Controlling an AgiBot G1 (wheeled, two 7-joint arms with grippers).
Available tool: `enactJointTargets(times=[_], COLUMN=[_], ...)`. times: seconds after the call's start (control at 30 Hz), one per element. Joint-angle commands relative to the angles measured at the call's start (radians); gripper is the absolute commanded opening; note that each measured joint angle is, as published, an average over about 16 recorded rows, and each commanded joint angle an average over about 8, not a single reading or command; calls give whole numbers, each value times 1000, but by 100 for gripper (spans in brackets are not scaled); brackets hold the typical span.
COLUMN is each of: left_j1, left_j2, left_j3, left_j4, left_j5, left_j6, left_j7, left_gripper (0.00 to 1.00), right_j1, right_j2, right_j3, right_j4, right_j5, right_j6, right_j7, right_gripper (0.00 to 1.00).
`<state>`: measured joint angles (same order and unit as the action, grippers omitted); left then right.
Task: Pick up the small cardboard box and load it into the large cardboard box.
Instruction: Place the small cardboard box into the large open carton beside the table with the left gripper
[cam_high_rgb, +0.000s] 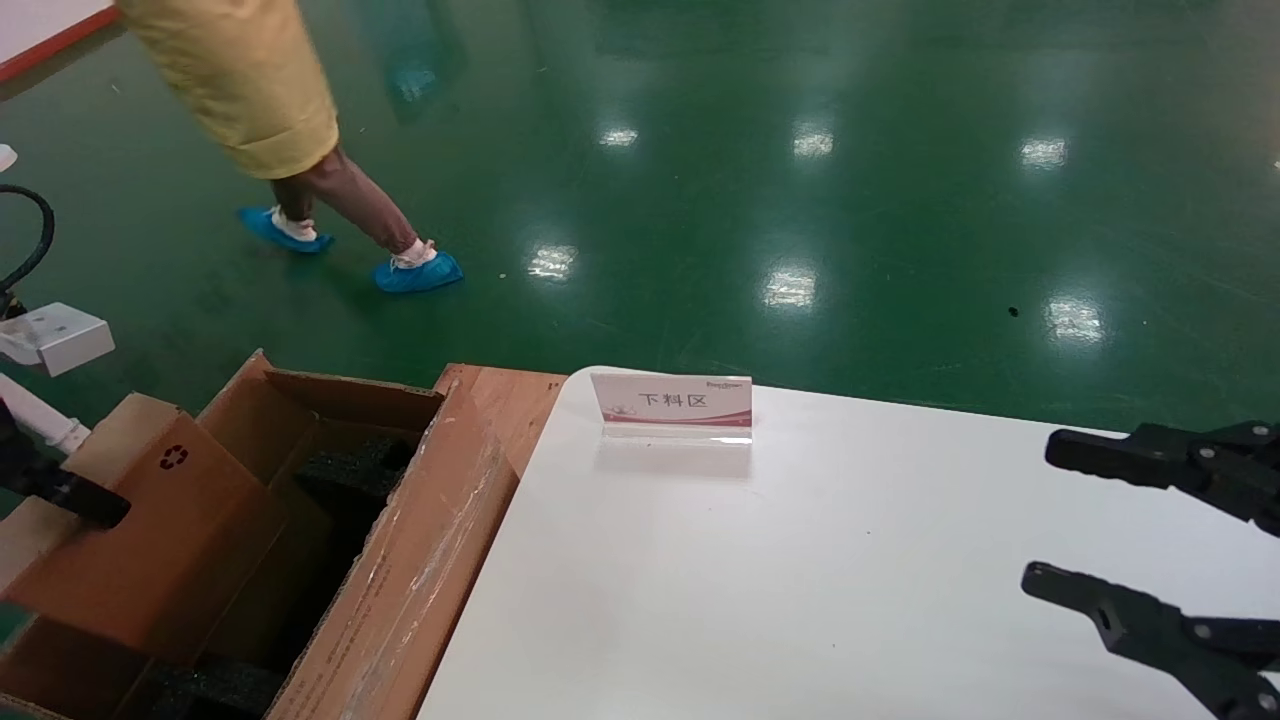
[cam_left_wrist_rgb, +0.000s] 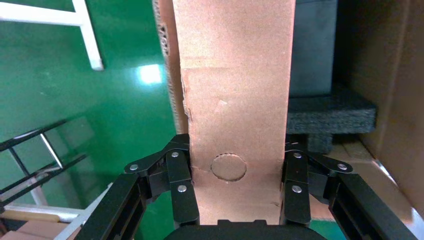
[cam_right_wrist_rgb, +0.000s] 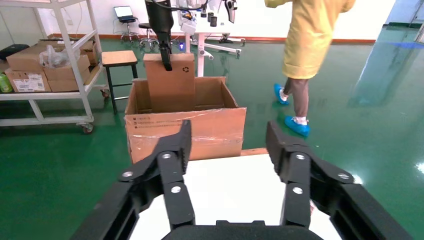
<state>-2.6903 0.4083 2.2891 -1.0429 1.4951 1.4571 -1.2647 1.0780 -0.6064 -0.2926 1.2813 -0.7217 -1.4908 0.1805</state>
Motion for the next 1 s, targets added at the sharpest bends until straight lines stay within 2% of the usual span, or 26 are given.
enactJointTargets(times=[0.03, 0.67, 1.0], left_j1=[15, 213, 323], left_j2=[6, 91, 147], left_j3=[2, 4, 5], left_j4=[22, 206, 306], left_j5=[-2, -58, -101], left_j6=[-14, -180, -210], left_j7=[13, 52, 54], left_gripper=[0, 0, 0], right_j1=[0, 0, 0], right_j2=[0, 1, 1], right_j3=[0, -1, -2], right_j4=[0, 0, 0], right_j5=[0, 1, 1], right_j6=[0, 1, 1], right_j7=[0, -1, -1], right_gripper=[100, 100, 100])
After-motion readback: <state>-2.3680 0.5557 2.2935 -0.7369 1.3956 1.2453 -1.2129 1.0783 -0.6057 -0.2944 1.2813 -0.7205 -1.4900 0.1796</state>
